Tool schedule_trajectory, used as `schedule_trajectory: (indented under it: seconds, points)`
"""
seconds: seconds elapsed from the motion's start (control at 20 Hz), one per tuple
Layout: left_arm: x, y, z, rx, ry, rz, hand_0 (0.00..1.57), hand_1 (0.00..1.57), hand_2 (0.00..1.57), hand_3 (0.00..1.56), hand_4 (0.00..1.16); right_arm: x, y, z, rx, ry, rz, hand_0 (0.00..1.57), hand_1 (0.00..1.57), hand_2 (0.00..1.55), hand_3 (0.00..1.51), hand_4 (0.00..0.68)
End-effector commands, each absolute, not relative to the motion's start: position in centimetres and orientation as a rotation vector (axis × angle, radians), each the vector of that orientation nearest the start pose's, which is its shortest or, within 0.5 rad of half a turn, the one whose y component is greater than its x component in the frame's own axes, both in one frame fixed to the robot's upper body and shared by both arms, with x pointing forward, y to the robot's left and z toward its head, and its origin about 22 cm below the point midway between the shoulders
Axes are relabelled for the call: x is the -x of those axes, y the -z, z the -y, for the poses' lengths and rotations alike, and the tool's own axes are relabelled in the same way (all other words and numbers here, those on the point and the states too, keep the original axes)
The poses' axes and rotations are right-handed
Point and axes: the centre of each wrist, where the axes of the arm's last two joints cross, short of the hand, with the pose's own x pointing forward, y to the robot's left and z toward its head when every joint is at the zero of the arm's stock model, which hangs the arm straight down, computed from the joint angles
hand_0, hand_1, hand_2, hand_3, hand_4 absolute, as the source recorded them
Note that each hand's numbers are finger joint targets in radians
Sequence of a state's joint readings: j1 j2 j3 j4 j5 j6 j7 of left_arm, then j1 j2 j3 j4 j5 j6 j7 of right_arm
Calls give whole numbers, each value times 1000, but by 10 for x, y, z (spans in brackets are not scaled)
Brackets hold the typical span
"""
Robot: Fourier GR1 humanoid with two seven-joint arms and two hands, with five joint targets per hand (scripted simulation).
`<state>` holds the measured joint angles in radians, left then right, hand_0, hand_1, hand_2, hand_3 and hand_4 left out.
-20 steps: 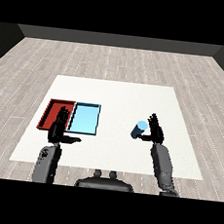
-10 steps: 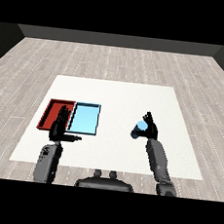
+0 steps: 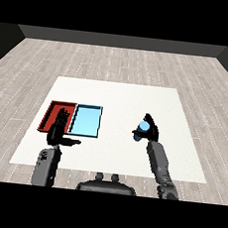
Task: Pick the blue can and put it in the blue box
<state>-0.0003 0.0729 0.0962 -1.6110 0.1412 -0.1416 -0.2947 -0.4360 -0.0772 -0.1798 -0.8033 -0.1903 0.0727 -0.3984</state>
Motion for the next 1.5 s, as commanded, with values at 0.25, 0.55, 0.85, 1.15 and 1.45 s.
schedule_trajectory:
  seconds: [0.25,0.55,0.85,1.15,1.45]
  points:
    - [-246,-25,-249,95,-19,1900,0,0,0,0,0,-330,73,220,14,116,1638,1544,1544,1495,1455,596]
    - [-241,-13,-256,81,-2,1922,0,0,0,0,0,-333,48,205,-10,43,1638,1493,1493,1465,1429,614]
    - [-235,-5,-245,104,52,1877,0,0,0,0,0,-341,-17,191,-71,-27,1798,1496,1496,1487,1449,635]
    - [-232,-20,-220,216,-8,1864,0,0,0,0,0,-340,-34,167,-86,-69,1857,1456,1456,1457,1437,634]
    - [-257,-15,-200,321,21,1782,0,0,0,0,0,-336,-55,157,-126,-82,1866,1465,1465,1453,1429,635]
